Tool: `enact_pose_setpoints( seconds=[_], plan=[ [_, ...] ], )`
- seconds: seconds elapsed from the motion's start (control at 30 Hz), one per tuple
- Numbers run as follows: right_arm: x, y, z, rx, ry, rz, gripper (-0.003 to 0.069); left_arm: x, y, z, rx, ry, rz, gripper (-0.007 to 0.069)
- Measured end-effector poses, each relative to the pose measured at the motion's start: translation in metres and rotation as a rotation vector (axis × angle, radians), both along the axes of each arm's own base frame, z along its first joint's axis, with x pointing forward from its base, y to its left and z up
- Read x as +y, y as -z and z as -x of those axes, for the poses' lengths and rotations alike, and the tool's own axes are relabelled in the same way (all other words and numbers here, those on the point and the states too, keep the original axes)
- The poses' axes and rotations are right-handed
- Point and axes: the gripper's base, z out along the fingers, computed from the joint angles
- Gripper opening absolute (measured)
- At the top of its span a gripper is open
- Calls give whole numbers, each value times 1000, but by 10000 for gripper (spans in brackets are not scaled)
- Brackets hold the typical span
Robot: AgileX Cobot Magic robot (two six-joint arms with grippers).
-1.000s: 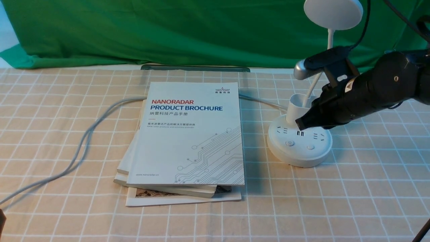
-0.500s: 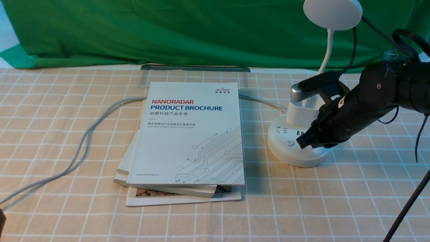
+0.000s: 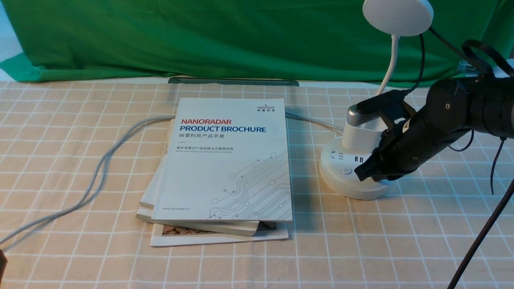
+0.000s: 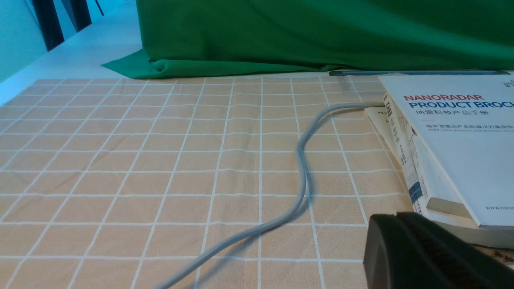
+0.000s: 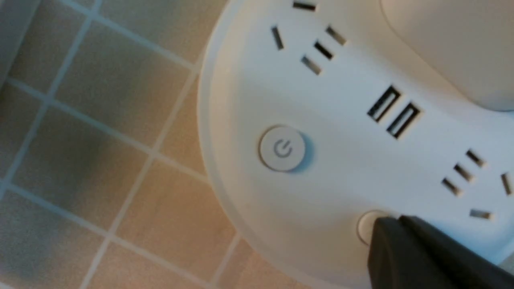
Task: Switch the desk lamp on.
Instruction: Use the right arm to press the button switch on the lamp holder
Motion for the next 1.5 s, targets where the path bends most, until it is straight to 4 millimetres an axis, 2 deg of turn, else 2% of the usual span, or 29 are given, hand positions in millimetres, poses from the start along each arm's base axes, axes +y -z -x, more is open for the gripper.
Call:
enact_pose_setpoints(
  seconds=[0.77, 1.27, 1.5],
  plan=[
    [1, -1, -4, -42, 5, -11, 27, 0, 0, 0, 0, 0, 0, 21],
    [3, 10, -10, -27, 0, 0, 29, 0, 0, 0, 0, 0, 0, 21],
    [6, -6, -5, -55, -7, -15, 29, 0, 0, 0, 0, 0, 0, 21]
  ],
)
